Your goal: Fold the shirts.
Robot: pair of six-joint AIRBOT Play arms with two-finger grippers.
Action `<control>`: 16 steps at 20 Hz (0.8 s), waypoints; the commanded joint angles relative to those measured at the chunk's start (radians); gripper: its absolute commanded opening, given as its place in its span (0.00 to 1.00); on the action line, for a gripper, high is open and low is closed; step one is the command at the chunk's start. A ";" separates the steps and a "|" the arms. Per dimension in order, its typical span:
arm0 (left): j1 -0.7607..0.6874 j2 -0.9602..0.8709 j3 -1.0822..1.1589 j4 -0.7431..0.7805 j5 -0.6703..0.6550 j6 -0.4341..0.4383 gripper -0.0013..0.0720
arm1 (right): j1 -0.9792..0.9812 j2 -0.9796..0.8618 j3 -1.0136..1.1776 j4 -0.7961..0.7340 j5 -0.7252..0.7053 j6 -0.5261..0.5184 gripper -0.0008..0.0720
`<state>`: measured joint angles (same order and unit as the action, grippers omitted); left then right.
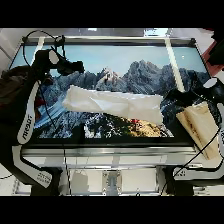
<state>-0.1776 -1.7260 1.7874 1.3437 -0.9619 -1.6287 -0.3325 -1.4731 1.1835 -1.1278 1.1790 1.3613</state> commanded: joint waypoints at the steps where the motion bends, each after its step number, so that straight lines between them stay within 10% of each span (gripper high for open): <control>1: -0.040 0.002 0.006 -0.139 0.075 0.248 0.99 | -0.025 -0.062 -0.059 0.089 0.016 -0.117 0.96; 6: -0.148 0.001 0.003 -0.138 0.109 0.531 0.99 | -0.024 -0.162 -0.060 0.251 -0.016 -0.237 0.96; 16: -0.203 -0.007 0.003 -0.143 0.108 0.514 0.99 | -0.021 -0.267 -0.060 0.523 0.043 -0.375 0.94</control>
<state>-0.3744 -1.7309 1.7912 1.2022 -0.8558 -1.1107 -0.3553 -1.7164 1.1244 -0.6987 1.2037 1.0260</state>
